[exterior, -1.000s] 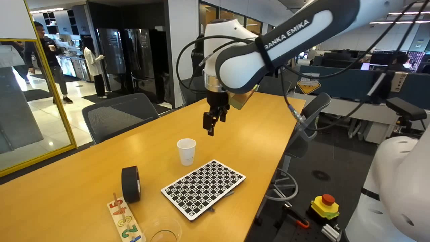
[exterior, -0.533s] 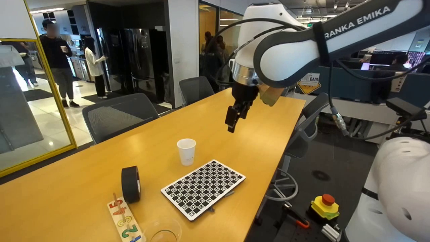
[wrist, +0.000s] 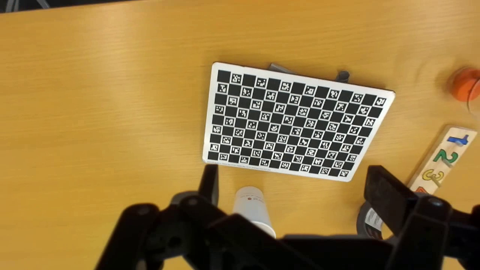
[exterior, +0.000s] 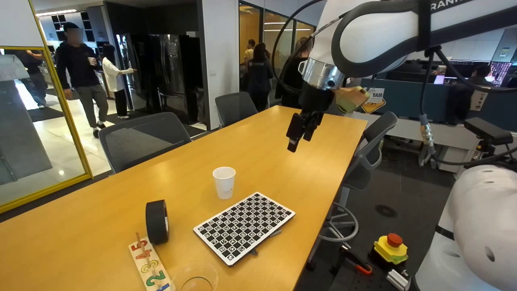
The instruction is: Pick up the orange and blue objects on the table and put them in the two cups
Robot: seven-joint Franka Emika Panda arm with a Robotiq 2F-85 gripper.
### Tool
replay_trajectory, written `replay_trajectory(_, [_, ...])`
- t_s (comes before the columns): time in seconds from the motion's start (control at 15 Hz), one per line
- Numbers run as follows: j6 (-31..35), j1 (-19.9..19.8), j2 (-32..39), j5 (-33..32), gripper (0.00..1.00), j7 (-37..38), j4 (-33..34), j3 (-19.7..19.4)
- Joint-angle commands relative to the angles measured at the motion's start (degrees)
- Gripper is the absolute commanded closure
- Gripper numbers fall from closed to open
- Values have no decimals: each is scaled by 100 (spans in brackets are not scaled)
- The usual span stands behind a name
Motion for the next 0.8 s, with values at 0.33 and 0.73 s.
replay_trajectory(0.33, [-973, -427, -424, -17, 0, 237, -94, 333])
replay_trajectory(0.73, [-856, -354, -183, 16, 0, 75, -61, 264])
